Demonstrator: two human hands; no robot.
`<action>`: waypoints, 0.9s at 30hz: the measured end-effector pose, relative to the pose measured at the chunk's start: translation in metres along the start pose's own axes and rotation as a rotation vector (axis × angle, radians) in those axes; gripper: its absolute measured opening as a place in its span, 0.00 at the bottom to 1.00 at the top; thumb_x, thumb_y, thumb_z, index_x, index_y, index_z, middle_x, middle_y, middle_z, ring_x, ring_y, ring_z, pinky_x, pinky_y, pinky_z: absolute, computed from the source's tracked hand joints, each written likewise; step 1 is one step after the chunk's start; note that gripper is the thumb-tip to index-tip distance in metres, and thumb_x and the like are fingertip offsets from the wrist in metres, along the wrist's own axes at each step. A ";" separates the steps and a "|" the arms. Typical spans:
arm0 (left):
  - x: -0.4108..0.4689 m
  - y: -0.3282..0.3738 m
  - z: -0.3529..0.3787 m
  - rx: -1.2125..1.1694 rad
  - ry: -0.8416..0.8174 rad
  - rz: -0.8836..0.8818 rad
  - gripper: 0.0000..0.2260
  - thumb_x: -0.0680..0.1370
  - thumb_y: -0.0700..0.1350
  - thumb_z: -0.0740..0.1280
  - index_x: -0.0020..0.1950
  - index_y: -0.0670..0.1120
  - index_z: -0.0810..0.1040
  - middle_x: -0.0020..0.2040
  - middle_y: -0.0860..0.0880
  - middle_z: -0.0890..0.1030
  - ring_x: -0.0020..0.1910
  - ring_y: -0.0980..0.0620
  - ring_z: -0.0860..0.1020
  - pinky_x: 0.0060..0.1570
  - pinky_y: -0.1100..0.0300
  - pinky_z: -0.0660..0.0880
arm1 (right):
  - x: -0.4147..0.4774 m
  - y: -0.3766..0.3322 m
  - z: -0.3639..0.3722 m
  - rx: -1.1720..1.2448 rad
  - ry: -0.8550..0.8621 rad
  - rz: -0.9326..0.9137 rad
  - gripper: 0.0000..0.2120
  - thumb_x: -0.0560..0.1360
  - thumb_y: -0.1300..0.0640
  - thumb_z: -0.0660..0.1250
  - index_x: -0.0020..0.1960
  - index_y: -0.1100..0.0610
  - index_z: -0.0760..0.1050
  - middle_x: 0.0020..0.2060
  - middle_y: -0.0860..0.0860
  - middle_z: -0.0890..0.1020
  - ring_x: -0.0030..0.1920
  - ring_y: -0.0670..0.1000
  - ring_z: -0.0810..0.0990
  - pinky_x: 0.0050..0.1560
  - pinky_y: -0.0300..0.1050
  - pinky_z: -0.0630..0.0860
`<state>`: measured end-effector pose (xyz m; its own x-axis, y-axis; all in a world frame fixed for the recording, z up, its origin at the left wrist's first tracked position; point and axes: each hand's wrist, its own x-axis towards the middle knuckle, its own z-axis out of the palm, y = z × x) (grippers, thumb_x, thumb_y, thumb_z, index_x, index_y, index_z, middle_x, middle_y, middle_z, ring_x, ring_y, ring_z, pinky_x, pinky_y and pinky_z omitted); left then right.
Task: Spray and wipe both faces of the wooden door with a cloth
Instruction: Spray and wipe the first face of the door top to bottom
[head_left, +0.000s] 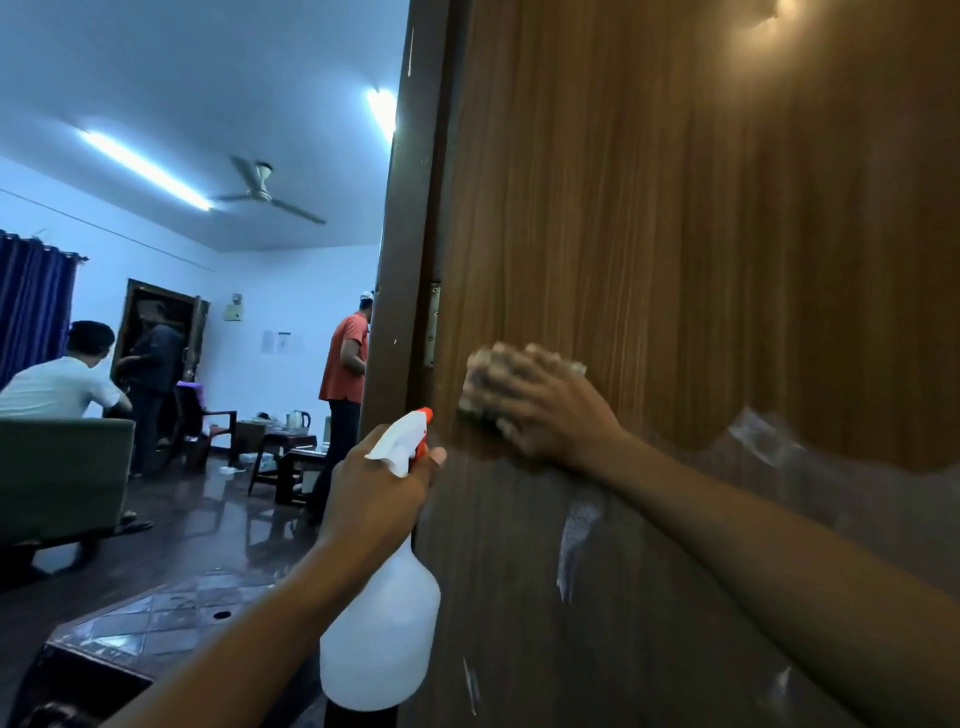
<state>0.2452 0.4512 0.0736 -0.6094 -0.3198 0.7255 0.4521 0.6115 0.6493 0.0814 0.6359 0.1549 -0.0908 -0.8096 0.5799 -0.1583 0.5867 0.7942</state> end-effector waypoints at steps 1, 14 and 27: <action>-0.001 -0.001 0.000 0.002 -0.003 -0.011 0.20 0.76 0.53 0.64 0.69 0.56 0.69 0.59 0.52 0.78 0.50 0.52 0.77 0.46 0.67 0.69 | 0.014 0.003 -0.004 0.000 -0.006 0.124 0.27 0.81 0.45 0.54 0.79 0.47 0.62 0.79 0.52 0.63 0.79 0.59 0.59 0.76 0.60 0.58; -0.021 0.003 0.003 0.095 -0.009 0.040 0.21 0.77 0.52 0.63 0.70 0.55 0.68 0.63 0.54 0.75 0.50 0.54 0.76 0.50 0.66 0.68 | -0.063 -0.102 0.014 0.177 0.006 0.040 0.26 0.80 0.47 0.61 0.77 0.45 0.65 0.78 0.52 0.65 0.79 0.59 0.59 0.75 0.62 0.61; -0.025 0.024 0.041 -0.013 -0.008 0.028 0.21 0.76 0.52 0.65 0.69 0.52 0.70 0.66 0.51 0.75 0.56 0.59 0.72 0.54 0.68 0.66 | -0.076 -0.104 0.020 0.190 0.048 0.048 0.21 0.82 0.46 0.60 0.74 0.49 0.71 0.76 0.54 0.68 0.79 0.60 0.58 0.76 0.62 0.59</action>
<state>0.2447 0.5031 0.0614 -0.6019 -0.2965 0.7415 0.4773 0.6108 0.6318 0.0847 0.6360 0.0244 -0.0559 -0.7765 0.6277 -0.3380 0.6062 0.7199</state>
